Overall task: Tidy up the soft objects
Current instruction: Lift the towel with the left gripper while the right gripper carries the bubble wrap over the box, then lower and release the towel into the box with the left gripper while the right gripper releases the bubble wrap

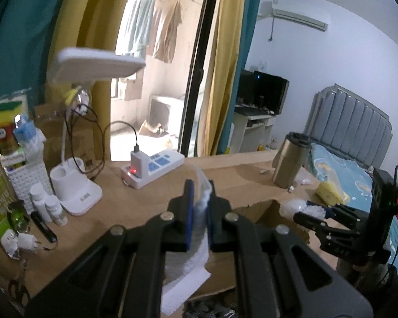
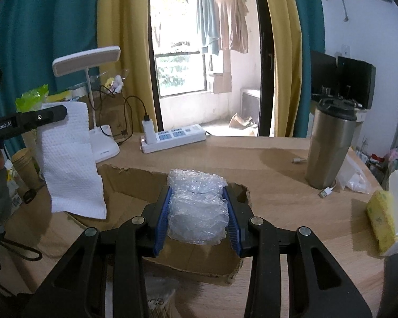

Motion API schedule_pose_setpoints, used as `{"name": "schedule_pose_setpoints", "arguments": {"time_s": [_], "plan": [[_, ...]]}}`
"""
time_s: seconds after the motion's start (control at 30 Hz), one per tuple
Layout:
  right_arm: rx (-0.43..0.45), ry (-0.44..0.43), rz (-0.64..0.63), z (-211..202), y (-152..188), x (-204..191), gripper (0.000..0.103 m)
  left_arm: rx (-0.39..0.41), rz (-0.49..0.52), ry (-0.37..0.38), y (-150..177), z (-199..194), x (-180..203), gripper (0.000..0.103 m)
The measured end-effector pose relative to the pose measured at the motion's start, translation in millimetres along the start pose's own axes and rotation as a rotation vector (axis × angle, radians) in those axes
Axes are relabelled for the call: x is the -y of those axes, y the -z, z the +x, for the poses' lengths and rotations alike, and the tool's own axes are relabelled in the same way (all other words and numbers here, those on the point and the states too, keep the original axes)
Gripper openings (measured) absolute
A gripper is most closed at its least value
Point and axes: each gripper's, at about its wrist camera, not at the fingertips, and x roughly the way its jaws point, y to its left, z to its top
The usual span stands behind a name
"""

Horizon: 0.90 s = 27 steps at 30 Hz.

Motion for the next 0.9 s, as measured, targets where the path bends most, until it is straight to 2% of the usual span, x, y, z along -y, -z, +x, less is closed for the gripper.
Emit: {"name": "schedule_pose_setpoints", "arguments": {"time_s": [0.2,0.37,0.5,0.6,0.67,0.77,0.87,0.9], "plan": [[-0.027,-0.003,0.009,11.9,3.6,0.6,0.041,-0.061,-0.012,0.039,12.1,23.2,2.2,0.008],[-0.038,0.001,0.020,17.0,6.0,2.8,0.041,-0.116,-0.041,0.130,25.2,46.3,5.3,0.008],[-0.042,0.002,0.026,18.8,8.0,4.7,0.041,-0.176,-0.008,0.141,34.1,62.7,15.7,0.010],[-0.047,0.001,0.031,20.9,10.2,5.5,0.041,-0.239,0.053,0.099,49.6,80.8,24.4,0.010],[-0.050,-0.003,0.033,21.5,10.5,4.7,0.041,-0.279,0.073,0.103,56.0,87.9,26.7,0.011],[-0.056,-0.003,0.029,24.1,12.0,3.2,0.041,-0.325,0.081,0.130,62.3,93.3,29.3,0.020],[-0.058,-0.004,0.027,25.4,13.3,2.5,0.041,-0.319,0.106,0.140,61.0,86.4,33.2,0.033],[-0.058,-0.004,0.028,25.7,13.2,2.3,0.041,-0.310,0.112,0.140,59.4,82.0,33.7,0.049]]}}
